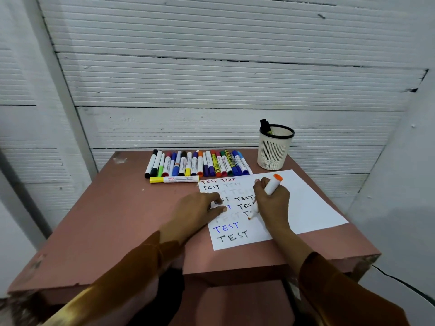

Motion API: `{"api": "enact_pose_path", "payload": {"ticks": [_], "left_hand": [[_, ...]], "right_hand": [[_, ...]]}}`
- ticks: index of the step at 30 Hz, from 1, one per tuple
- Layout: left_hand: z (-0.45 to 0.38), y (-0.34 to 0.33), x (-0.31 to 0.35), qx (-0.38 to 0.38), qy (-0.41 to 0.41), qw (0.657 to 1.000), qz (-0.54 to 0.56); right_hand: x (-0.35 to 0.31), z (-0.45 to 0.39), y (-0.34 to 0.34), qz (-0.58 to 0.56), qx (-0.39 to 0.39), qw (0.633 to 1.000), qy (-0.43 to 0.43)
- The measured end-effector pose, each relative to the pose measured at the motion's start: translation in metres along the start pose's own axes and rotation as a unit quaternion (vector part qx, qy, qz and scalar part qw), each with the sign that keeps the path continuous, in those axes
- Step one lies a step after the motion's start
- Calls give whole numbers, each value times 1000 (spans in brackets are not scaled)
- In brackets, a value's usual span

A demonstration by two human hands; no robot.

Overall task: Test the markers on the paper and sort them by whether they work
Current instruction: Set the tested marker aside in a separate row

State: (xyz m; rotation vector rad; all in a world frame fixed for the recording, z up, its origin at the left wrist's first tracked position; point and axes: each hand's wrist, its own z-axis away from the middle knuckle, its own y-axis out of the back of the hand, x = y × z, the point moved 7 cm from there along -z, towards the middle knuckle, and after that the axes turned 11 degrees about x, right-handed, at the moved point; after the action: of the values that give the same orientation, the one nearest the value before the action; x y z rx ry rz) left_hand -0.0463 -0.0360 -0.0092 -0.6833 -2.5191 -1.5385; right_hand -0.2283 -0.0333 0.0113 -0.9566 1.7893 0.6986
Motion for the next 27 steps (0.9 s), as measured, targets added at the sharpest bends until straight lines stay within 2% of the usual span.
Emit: {"api": "enact_pose_path", "payload": {"ticks": [6, 12, 15, 17, 21, 23, 27], "left_hand": [[1, -2, 0, -8, -2, 1000, -2], [3, 2, 3, -16, -5, 1000, -4], [6, 9, 8, 28, -24, 999, 25], [6, 15, 7, 65, -21, 995, 77], [7, 7, 4, 34, 1, 991, 127], [7, 7, 2, 30, 16, 989, 141], [3, 17, 3, 88, -27, 988, 125]], "right_hand": [[0, 5, -6, 19, -29, 999, 6], [0, 0, 0, 35, 13, 999, 24], [3, -3, 2, 19, 12, 1000, -6], [5, -7, 2, -15, -2, 999, -46], [17, -15, -2, -135, -27, 979, -153], [19, -16, -5, -176, -34, 970, -164], [21, -10, -15, -232, -87, 949, -194]]}}
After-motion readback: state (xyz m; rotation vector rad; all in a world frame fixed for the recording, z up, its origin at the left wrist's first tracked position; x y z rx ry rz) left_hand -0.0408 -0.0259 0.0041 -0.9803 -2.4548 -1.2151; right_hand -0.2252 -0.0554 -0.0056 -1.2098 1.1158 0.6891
